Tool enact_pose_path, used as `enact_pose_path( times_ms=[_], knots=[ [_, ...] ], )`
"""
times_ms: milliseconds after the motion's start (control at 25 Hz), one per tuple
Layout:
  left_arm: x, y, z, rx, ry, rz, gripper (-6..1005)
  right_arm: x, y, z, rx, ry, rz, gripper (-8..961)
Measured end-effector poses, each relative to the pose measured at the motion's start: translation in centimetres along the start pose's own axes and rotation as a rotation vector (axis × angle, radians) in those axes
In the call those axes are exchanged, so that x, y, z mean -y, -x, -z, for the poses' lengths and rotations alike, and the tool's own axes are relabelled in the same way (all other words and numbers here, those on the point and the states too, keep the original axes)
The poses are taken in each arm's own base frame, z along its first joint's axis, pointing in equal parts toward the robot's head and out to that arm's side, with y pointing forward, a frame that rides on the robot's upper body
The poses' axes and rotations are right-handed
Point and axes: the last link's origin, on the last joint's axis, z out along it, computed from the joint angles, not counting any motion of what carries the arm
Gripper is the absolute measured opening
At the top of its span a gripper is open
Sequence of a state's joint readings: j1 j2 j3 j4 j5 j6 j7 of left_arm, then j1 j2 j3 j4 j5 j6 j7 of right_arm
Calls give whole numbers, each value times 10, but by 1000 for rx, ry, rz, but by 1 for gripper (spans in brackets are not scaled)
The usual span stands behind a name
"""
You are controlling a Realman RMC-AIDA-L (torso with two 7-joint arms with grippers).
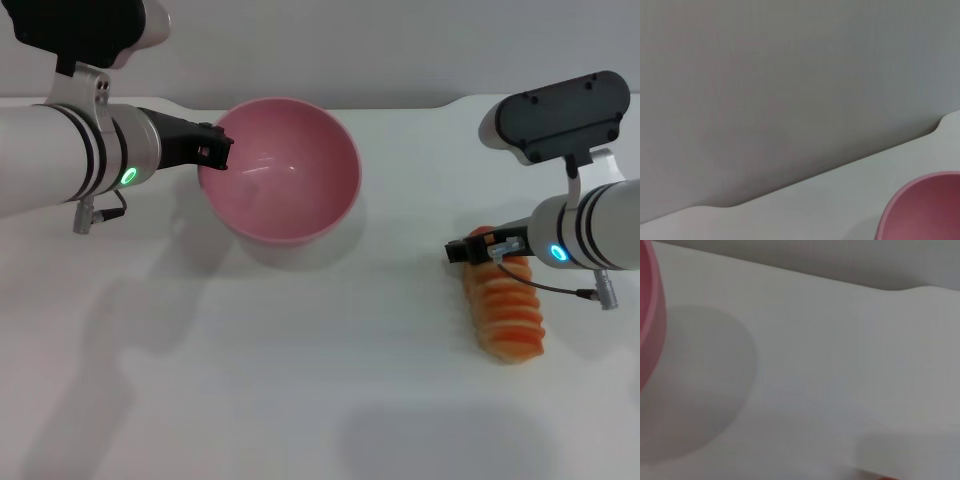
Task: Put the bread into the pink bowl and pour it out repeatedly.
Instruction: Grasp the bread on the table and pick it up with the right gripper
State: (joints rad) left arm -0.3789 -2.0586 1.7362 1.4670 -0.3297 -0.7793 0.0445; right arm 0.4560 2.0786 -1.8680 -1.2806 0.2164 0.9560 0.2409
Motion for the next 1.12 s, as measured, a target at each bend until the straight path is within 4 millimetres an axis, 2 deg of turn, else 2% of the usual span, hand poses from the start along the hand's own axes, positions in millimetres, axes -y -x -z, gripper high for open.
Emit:
enact_pose_path(
  times_ms=[240,440,880,1120],
  knots=[
    [2,-1,0,-1,-4,0,39,-1,2,0,-6,-2,36,715],
    [3,-1,0,-2,-7,-14,39,-4,3,2,3,0,73,466],
    [3,0,-1,-1,-7,-18,39,-8,8,6,23,10,82,304],
    [1,2,-2,3,-3,-21,40,-17,23,28,87,20,120,235]
  ],
)
